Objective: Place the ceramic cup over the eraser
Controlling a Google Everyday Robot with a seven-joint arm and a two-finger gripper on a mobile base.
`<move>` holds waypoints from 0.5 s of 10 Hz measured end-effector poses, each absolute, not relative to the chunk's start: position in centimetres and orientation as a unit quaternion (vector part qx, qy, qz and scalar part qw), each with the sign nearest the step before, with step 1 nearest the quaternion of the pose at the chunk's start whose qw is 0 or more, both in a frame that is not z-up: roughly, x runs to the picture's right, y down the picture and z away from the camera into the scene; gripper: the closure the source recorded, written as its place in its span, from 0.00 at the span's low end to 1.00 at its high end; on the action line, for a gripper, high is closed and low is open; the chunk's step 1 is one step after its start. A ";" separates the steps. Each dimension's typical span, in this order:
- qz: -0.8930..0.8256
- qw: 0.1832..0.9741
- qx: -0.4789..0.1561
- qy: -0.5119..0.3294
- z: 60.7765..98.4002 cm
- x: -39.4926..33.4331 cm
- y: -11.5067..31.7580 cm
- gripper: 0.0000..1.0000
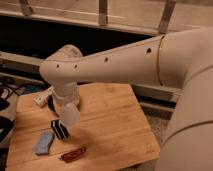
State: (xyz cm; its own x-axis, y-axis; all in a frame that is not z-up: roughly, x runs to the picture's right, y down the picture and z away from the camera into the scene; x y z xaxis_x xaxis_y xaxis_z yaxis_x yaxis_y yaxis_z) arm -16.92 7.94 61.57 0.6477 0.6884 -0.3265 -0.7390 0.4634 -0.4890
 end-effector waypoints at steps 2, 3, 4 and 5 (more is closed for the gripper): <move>0.410 0.855 -0.316 0.033 62.1 -17.3 7.7 0.87; 0.399 0.857 -0.324 0.024 62.3 -18.6 7.6 0.87; 0.393 0.859 -0.328 0.019 62.4 -19.4 7.6 0.87; 0.384 0.861 -0.334 0.012 62.4 -20.5 7.6 0.87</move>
State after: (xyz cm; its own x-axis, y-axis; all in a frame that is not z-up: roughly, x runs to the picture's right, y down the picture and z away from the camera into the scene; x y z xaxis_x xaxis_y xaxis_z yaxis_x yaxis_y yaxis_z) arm -20.48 7.65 62.35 0.7042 0.6538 -0.2769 -0.6694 0.4814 -0.5658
